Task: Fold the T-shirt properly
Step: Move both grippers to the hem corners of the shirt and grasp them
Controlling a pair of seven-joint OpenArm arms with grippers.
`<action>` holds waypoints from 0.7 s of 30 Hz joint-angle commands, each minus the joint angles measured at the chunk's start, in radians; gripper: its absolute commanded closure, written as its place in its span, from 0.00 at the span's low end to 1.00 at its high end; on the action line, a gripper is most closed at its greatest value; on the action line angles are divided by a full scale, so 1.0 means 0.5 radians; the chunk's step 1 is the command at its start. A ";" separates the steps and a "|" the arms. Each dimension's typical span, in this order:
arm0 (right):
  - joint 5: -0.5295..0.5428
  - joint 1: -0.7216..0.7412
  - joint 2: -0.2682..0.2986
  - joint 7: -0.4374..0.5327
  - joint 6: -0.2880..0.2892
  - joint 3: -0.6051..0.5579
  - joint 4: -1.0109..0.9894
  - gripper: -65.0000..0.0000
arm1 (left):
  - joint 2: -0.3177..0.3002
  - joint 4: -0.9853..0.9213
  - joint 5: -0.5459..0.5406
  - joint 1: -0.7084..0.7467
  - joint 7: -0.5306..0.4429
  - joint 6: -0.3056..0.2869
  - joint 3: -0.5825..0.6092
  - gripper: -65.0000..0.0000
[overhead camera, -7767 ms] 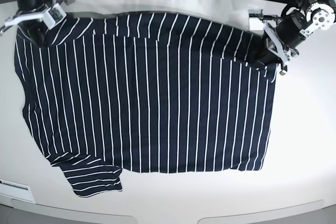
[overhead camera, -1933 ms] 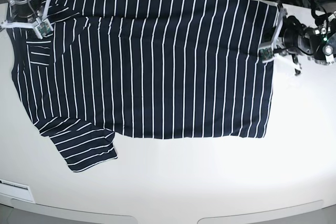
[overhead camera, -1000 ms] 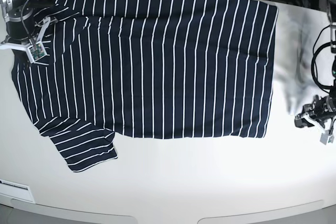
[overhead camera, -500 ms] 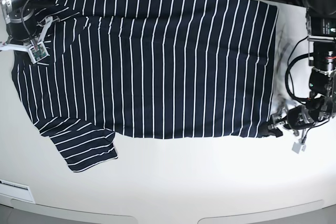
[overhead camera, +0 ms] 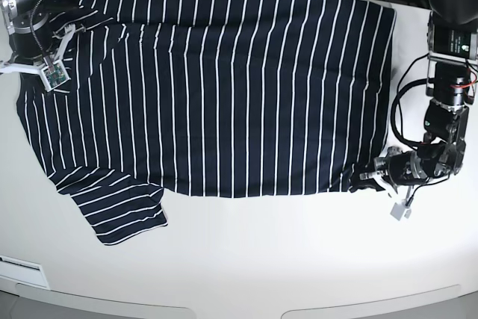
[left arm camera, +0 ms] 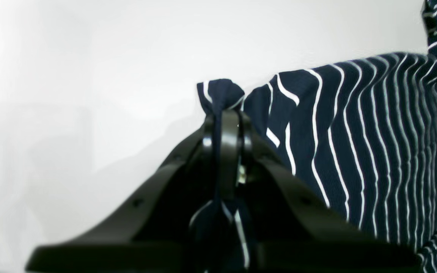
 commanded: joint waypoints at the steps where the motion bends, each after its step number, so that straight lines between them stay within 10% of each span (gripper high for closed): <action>1: -0.022 0.050 0.031 0.039 -0.021 0.018 0.032 1.00 | -0.036 -0.002 0.137 -0.027 0.101 0.045 0.009 1.00; 9: 0.396 0.588 0.031 0.124 0.210 0.018 -0.124 0.96 | -0.045 -0.002 0.140 -0.109 0.098 -0.007 0.009 1.00; 18: 1.029 1.501 -0.066 0.139 0.570 0.018 -1.214 0.46 | -0.040 -0.002 0.180 -0.130 0.073 -0.099 0.009 1.00; 21: 1.196 1.849 -0.141 -0.008 0.785 0.018 -1.705 0.44 | -0.028 -0.002 0.180 -0.132 0.060 -0.098 0.009 1.00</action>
